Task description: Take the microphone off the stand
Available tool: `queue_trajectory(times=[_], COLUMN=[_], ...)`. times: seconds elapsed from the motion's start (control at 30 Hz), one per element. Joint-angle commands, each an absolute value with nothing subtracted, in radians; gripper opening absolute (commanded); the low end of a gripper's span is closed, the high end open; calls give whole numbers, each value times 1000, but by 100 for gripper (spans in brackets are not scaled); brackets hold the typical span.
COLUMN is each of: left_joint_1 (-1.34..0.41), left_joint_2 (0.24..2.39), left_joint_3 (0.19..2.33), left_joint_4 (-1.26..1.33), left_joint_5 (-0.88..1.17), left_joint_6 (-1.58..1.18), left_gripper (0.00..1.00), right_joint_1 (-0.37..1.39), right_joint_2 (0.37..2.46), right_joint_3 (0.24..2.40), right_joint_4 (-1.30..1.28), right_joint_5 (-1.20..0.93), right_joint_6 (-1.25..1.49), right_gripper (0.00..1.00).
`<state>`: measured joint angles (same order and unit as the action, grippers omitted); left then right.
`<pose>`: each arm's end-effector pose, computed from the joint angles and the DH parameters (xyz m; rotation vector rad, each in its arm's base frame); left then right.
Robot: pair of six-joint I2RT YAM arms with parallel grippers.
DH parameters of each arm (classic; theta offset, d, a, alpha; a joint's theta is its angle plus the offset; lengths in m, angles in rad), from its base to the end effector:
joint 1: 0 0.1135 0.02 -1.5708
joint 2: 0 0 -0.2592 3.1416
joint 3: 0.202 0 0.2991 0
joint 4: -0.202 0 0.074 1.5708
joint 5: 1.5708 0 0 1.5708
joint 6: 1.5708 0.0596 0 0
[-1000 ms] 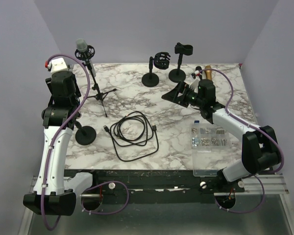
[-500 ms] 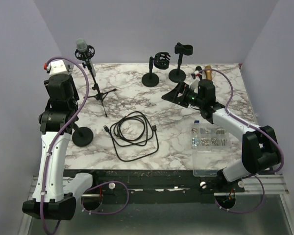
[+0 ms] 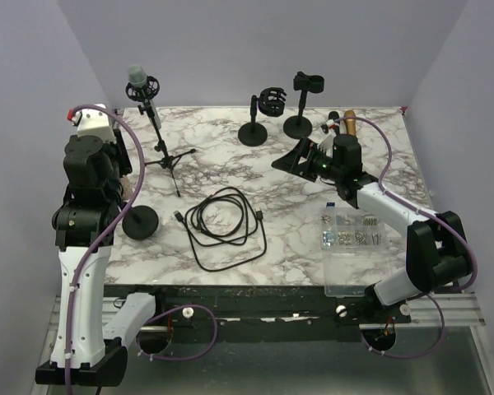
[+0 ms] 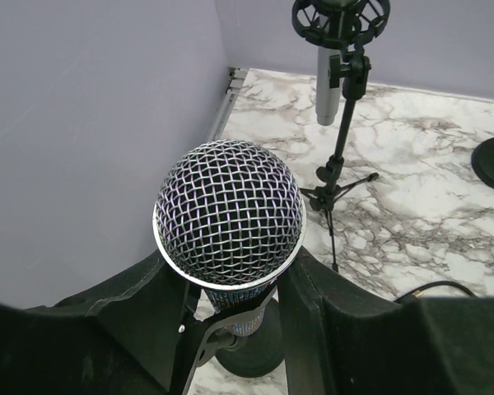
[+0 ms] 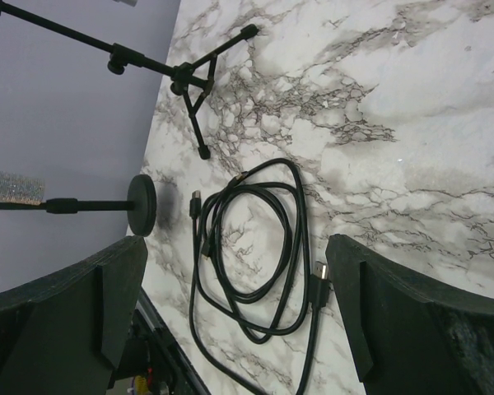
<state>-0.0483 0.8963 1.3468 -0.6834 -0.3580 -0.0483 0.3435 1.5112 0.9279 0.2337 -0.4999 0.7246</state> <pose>0.2228 0.0101 0.4676 -0.2543 1.7777 0.2534 0.3678 0.1619 0.2177 0.0284 2.0639 1.1703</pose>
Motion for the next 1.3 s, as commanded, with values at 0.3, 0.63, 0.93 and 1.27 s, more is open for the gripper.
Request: queue_trajectory(times=[0.3, 0.63, 0.93, 1.27], left_joint_1=[-123, -368, -651, -938], left_joint_2=[842, 900, 1037, 1292], left_joint_3=[1374, 1513, 1607, 1774], left_joint_4=[-618, -723, -660, -592], left_joint_5=[-113, -32, -94, -165], left_joint_6=[119, 97, 43, 131], left_gripper=[0, 0, 0, 0], right_joint_1=[370, 391, 391, 389], right_joint_2=[1511, 1381, 1064, 883], right_joint_3=[919, 906, 898, 891], right_joint_4=[231, 155, -29, -229], right_joint_5=[-549, -348, 33, 239], right_joint_6=[643, 605, 492, 499], right_gripper=[100, 100, 100, 100])
